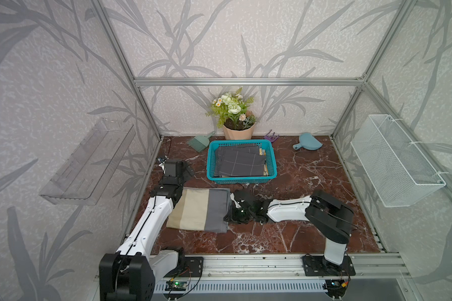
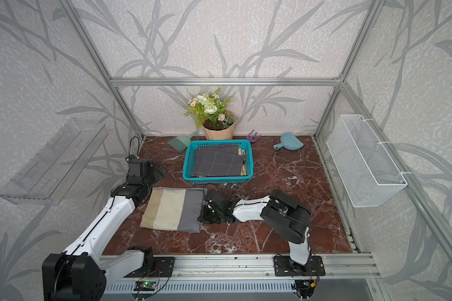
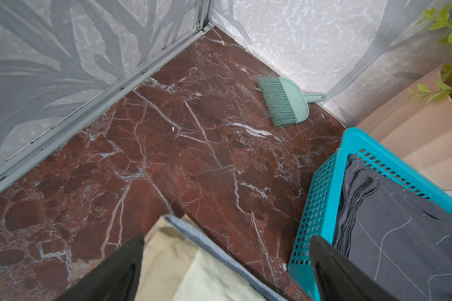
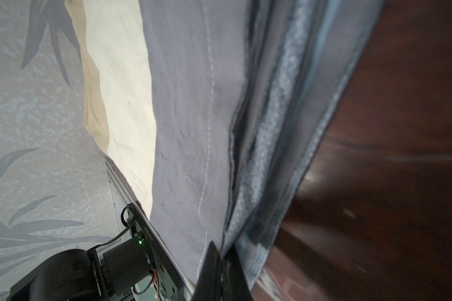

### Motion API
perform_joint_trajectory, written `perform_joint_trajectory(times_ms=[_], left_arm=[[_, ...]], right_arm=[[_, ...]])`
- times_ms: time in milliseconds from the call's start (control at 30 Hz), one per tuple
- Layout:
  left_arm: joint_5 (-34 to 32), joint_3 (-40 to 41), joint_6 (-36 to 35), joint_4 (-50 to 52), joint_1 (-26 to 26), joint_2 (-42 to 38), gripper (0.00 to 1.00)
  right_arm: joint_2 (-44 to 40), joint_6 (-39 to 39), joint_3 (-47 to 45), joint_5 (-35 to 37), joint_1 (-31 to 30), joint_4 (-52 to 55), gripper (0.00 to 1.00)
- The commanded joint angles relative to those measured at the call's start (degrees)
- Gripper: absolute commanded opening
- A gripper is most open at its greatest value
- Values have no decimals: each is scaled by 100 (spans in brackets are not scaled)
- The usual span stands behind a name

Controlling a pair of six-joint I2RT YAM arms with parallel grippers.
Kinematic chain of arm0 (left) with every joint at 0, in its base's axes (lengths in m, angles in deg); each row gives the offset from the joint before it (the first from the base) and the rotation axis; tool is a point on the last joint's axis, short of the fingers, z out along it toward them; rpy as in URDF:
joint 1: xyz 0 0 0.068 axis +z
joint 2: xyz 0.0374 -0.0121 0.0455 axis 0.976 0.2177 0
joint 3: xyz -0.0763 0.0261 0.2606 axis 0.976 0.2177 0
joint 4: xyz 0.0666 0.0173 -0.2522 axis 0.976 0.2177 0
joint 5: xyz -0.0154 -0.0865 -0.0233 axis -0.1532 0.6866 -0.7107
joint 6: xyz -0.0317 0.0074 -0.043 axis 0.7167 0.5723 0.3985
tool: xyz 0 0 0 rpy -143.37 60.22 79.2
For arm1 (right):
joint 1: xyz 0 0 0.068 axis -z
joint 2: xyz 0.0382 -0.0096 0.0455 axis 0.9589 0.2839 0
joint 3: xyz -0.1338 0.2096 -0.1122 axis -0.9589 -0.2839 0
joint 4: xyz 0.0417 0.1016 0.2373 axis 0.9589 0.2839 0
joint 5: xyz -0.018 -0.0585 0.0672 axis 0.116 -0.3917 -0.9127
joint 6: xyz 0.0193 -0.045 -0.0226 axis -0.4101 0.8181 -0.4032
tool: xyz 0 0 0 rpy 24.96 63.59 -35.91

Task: Put the folded pillowcase in the basket
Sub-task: Adjust the basket at the center of the board.

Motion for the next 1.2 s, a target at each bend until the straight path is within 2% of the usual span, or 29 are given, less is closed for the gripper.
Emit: perform_joint_trajectory(times_ms=[0,167,333,533,600,633,733,767,800,867,967,1167], left_arm=[[246,-88,-57,-198,11,117,100],[572,157,-95,-411,-7,187,100],[967,528,-141,-664,-58,148,100],[1554,965,-149,-810,-240,111,100],[1761,1123,-144,-864,-376,105,100],[1992,1207,-176,-969,-467,97,100],[2607,1329,-191,-1162,-830,147,100],[2792,1348,-197,-1211,-962,165,100],[2975,1364,-206,-1266,-1052,167,100],[3451,1499,-232,-1562,-1128,142,100],[3911,1666,-260,-1843,-1150,153,100],[4290,1972,-373,-2091,-1329,474,100]], right_arm=[[-832,326,-507,311,491,576,0],[-1603,1248,-823,460,1173,2025,0],[-2207,1661,-1299,449,1749,2587,0],[-2922,2051,-1523,670,2078,3482,1],[-3154,2099,-1643,661,2234,3601,10],[-3287,2100,-1696,628,2335,3636,27],[-3706,2330,-1723,539,2571,3713,57],[-3856,2339,-1700,589,2608,3731,76],[-3993,2360,-1682,648,2637,3728,87],[-4152,2407,-1664,696,2713,3681,99],[-3993,2514,-1709,489,2898,3408,99],[-3029,2585,-1632,-13,3001,2686,99]])
